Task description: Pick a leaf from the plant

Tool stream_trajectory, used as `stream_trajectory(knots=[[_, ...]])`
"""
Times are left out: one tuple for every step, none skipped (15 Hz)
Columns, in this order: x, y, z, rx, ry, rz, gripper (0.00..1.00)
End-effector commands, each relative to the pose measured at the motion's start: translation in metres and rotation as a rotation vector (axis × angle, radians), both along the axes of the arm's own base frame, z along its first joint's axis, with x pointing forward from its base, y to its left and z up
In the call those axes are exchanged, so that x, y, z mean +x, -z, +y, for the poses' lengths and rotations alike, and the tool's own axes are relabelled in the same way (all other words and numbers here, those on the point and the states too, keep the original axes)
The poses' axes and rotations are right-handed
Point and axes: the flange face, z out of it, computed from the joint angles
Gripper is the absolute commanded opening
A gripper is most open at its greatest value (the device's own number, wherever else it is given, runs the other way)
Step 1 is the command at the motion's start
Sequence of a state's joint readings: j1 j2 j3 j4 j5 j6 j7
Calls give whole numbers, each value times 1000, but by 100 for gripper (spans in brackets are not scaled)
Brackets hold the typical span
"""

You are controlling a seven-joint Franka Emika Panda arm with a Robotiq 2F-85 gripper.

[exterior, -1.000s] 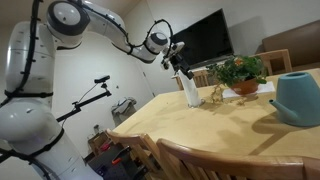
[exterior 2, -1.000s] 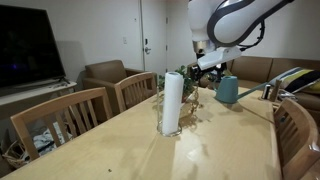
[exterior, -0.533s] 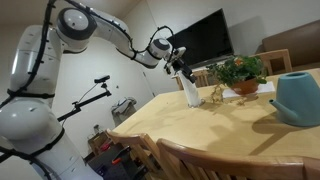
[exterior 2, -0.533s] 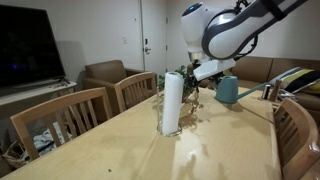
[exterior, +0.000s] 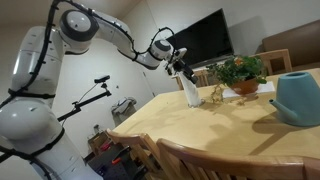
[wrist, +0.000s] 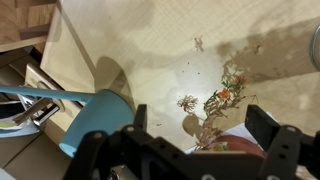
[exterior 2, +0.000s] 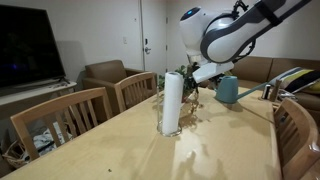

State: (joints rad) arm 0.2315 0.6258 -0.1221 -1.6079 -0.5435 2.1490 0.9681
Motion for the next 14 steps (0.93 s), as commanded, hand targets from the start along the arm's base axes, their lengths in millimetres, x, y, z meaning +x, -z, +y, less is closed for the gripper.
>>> stream_trajectory(knots=[[0, -1, 1, 0, 0, 1, 100], [0, -1, 1, 0, 0, 1, 100], [2, 3, 2, -15, 12, 3, 100], [5, 8, 5, -21, 9, 7, 100], [7, 14, 9, -32, 12, 7, 100], [8, 19, 13, -37, 11, 6, 100], [9, 24, 17, -48, 13, 9, 100], [12, 29, 22, -51, 8, 6, 100], [15, 33, 27, -50, 8, 3, 100], [18, 37, 31, -51, 7, -4, 100], [22, 40, 35, -52, -2, -9, 100], [26, 42, 38, -57, 7, -17, 100], [30, 43, 39, -60, 5, -30, 100], [34, 43, 39, -69, 12, -35, 100]])
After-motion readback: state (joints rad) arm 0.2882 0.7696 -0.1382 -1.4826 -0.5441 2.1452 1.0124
